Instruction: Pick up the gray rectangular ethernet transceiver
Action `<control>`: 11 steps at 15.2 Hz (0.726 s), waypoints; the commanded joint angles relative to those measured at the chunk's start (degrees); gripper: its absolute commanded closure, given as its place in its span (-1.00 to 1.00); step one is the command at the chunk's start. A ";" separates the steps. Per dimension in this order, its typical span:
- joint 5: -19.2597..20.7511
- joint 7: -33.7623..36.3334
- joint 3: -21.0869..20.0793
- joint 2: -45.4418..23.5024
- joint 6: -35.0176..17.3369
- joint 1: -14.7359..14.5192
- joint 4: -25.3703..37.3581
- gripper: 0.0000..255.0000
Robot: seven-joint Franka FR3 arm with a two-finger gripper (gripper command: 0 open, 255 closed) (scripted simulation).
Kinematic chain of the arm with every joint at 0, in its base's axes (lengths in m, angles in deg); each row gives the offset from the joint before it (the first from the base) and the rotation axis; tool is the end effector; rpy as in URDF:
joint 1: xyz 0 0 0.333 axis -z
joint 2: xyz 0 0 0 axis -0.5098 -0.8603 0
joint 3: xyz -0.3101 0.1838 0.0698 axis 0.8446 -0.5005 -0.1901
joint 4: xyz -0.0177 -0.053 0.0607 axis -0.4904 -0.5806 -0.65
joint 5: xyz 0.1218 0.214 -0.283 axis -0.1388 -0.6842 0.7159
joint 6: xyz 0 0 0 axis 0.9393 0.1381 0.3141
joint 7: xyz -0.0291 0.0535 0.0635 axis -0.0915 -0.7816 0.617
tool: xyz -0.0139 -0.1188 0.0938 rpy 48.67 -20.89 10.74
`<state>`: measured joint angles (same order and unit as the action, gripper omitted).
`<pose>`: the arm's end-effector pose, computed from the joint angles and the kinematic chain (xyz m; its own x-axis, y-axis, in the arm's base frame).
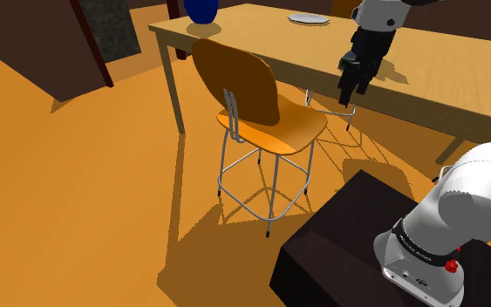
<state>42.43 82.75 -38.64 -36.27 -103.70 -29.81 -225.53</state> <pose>0.2655 -0.0216 0.5340 0.9989 0.0186 -0.0439 0.0174 -0.9995 -0.0262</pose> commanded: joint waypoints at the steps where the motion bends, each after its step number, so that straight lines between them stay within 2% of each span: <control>1: 0.00 0.00 0.00 0.00 0.00 0.00 0.00 -1.00; 11: 1.10 12.38 3.77 -17.90 -4.45 8.20 14.68 -1.00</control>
<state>43.48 93.75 -35.28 -52.39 -107.98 -22.38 -212.59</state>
